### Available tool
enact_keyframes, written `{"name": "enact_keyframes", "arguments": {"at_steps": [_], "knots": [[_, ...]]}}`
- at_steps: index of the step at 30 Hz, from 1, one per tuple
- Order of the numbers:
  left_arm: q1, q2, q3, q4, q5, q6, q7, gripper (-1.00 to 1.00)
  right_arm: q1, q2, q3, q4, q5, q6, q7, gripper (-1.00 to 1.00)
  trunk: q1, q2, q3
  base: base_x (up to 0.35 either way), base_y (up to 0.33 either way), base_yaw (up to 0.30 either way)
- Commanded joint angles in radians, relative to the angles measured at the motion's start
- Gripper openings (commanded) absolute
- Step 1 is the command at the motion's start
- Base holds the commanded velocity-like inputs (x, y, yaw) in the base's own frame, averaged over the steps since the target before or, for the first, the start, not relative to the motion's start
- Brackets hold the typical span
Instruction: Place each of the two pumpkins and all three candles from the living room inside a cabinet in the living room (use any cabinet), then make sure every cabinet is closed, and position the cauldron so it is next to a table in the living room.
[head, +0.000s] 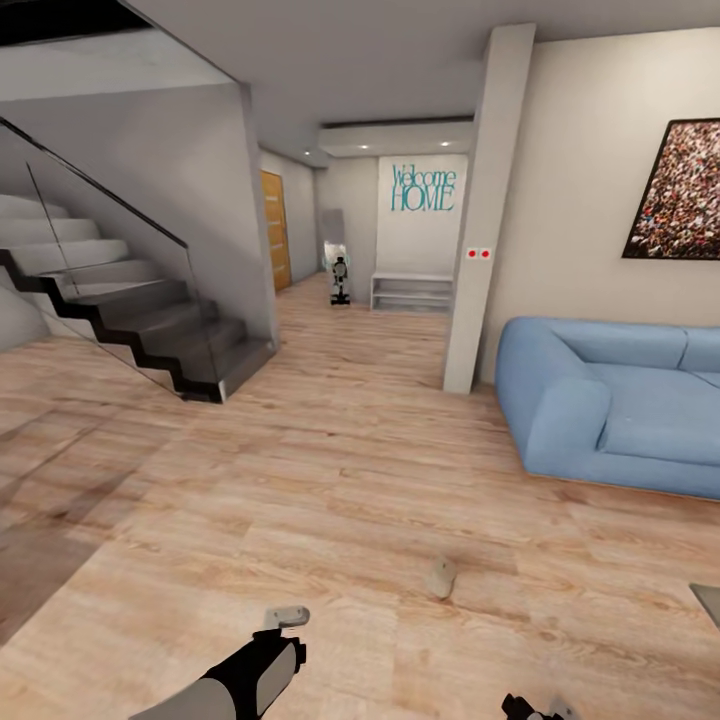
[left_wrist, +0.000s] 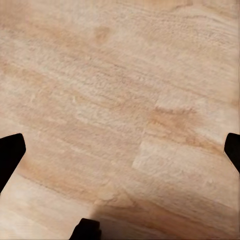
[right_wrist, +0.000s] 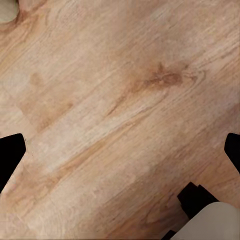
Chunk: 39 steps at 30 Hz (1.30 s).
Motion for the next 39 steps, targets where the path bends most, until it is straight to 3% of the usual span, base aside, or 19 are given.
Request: {"name": "enact_keyframes", "arguments": {"at_steps": [1, 20, 39], "knots": [[-0.001, 0.0, -0.008, -0.001, 0.008, 0.005, 0.007, 1.0, 0.0, 0.001, -0.002, -0.003, -0.006, 0.004, -0.004, 1.0, 0.001, -0.001, -0.001, 0.35, -0.03, 0.0], [-0.001, 0.0, -0.008, -0.001, 0.008, 0.003, 0.007, 1.0, 0.0, 0.001, -0.001, -0.003, -0.004, 0.003, -0.005, 1.0, 0.001, -0.001, -0.001, 0.35, -0.021, 0.0], [-0.001, 0.0, -0.008, -0.002, 0.008, 0.003, 0.007, 1.0, 0.0, 0.001, -0.001, -0.003, -0.004, 0.004, -0.005, 1.0, 0.001, -0.001, -0.001, 0.316, -0.181, 0.0]]}}
